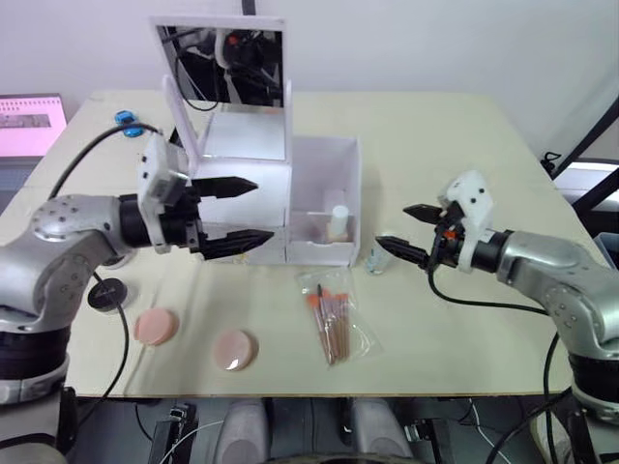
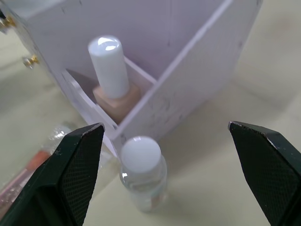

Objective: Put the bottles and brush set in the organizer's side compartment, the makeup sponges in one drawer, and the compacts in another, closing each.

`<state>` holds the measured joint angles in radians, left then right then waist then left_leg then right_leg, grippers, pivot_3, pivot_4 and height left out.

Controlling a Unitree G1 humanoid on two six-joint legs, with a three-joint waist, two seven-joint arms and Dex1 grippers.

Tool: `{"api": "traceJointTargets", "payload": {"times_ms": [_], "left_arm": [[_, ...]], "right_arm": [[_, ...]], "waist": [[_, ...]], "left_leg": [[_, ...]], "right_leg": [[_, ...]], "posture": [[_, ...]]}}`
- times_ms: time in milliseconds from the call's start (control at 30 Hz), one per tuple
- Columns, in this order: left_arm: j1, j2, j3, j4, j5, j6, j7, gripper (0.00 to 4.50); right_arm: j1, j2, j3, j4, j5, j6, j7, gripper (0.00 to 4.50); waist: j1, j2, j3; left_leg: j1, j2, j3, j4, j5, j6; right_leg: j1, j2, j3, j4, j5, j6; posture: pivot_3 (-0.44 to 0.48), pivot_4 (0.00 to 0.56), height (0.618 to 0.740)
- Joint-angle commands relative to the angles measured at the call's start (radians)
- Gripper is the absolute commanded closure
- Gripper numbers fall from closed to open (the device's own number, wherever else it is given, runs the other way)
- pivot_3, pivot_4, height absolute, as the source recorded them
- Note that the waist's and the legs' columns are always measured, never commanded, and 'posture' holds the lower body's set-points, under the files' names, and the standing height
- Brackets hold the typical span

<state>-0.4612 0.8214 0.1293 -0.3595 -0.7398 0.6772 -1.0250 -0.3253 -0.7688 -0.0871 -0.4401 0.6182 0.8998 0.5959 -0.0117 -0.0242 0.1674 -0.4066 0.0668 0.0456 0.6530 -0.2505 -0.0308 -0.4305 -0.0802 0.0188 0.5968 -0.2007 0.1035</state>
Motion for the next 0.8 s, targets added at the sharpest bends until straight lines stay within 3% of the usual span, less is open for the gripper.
{"api": "traceJointTargets", "payload": {"times_ms": [33,67,400,467,567,633,800], "left_arm": [[-0.007,0.009,0.003,-0.028,0.007,-0.007,0.009,0.0],[-0.008,0.007,0.002,-0.026,0.014,-0.01,0.013,0.0],[-0.025,-0.008,-0.019,-0.009,0.048,-0.028,0.024,0.0],[-0.031,-0.012,-0.025,-0.006,0.052,-0.029,0.027,0.0],[-0.049,-0.019,-0.03,0.001,0.06,-0.033,0.031,0.0],[-0.054,-0.02,-0.031,0.008,0.068,-0.039,0.028,0.0],[-0.05,-0.031,-0.032,0.038,0.085,-0.061,0.023,0.0]], "right_arm": [[0.005,0.004,0.009,-0.012,-0.032,-0.041,0.007,0.92],[0.01,0.008,0.018,-0.012,-0.036,-0.041,0.01,1.34],[0.009,0.05,0.029,0.004,-0.056,-0.06,0.012,1.34],[0.005,0.057,0.029,0.0,-0.054,-0.052,0.008,1.87],[-0.004,0.07,0.015,-0.015,-0.027,-0.01,-0.007,3.22],[-0.008,0.072,0.011,-0.025,-0.023,0.003,-0.012,3.78],[-0.055,0.062,-0.024,-0.04,0.014,0.032,0.001,3.78]], "waist": [[-0.001,0.0,0.0],[-0.002,0.0,0.0],[0.001,0.0,0.0],[0.0,0.0,0.0],[0.0,0.0,0.0],[0.0,0.0,0.0],[-0.001,0.0,0.0]], "left_leg": [[0.0,0.0,0.0,0.0,0.0,0.0],[0.0,0.0,0.0,0.0,0.0,0.0],[0.0,0.0,0.0,0.0,0.0,0.0],[0.0,0.0,0.0,0.0,0.0,0.0],[0.0,0.0,0.0,0.0,0.0,0.0],[0.0,0.0,0.0,0.0,0.0,0.0],[0.0,0.0,0.0,0.0,0.0,0.0]], "right_leg": [[0.0,0.0,0.0,0.0,0.0,0.0],[0.0,0.0,0.0,0.0,0.0,0.0],[0.0,0.0,0.0,0.0,0.0,0.0],[0.0,0.0,0.0,0.0,0.0,0.0],[0.0,0.0,0.0,0.0,0.0,0.0],[0.0,0.0,0.0,0.0,0.0,0.0],[0.0,0.0,0.0,0.0,0.0,0.0]], "posture": [[0.0,0.15,0.723],[0.0,0.15,0.723],[0.0,0.15,0.723],[0.0,0.15,0.723],[0.0,0.15,0.723],[0.0,0.15,0.723],[0.0,0.15,0.723]]}}
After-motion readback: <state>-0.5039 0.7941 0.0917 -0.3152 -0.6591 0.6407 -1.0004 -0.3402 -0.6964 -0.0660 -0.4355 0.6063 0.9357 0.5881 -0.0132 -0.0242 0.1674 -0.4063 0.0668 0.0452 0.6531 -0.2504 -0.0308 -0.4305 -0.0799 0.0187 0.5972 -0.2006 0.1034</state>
